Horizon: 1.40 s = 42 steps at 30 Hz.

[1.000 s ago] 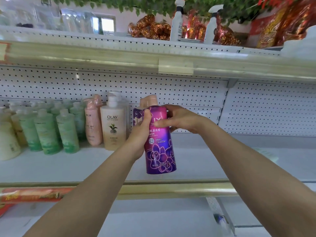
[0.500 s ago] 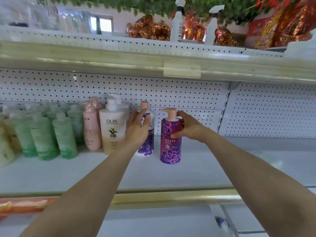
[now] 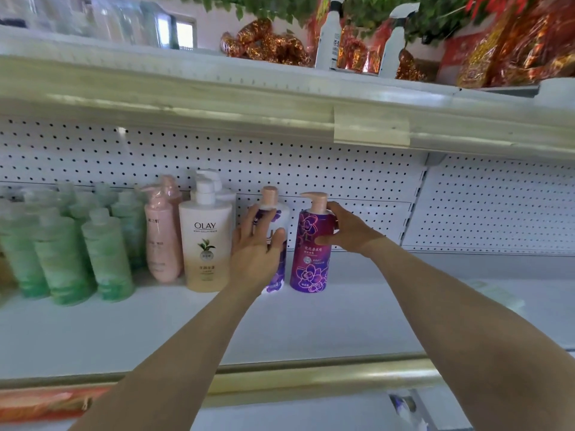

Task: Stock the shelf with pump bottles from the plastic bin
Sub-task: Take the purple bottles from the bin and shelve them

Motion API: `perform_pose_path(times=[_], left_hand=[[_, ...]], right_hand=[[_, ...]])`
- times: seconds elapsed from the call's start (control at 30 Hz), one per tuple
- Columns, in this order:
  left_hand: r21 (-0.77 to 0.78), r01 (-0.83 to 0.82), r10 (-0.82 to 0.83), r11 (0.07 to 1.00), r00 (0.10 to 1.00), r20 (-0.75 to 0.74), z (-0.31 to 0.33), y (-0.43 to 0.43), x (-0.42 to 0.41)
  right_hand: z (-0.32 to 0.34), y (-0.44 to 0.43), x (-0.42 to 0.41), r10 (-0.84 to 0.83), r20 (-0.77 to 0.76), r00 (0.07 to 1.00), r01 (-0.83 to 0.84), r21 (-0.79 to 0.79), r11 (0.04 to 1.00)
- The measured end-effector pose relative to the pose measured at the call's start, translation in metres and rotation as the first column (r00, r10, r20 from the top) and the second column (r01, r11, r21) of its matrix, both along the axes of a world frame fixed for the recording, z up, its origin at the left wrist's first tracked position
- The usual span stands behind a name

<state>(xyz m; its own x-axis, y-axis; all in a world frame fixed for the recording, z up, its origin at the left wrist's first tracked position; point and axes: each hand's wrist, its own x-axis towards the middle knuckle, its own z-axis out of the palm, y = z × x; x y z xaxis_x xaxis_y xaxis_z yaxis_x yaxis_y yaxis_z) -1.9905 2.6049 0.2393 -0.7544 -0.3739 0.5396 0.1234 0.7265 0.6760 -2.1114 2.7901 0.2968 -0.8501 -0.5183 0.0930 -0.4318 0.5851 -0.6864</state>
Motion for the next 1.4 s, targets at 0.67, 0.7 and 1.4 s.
perform_pose_path(times=[0.67, 0.7, 1.4], left_hand=[[-0.147, -0.249, 0.277, 0.957, 0.937, 0.212, 0.067, 0.119, 0.083], [-0.149, -0.265, 0.292, 0.953, 0.933, 0.209, 0.068, 0.133, 0.091], [0.101, -0.273, 0.137, 0.957, 0.730, 0.670, -0.192, 0.281, 0.232]], right_hand=[[0.056, 0.111, 0.109, 0.105, -0.522, 0.846, 0.111, 0.365, 0.924], [0.055, 0.124, 0.117, 0.111, -0.516, 0.849, 0.097, 0.359, 0.928], [-0.207, 0.264, 0.208, 0.215, 0.078, 0.974, -0.226, 0.459, 0.859]])
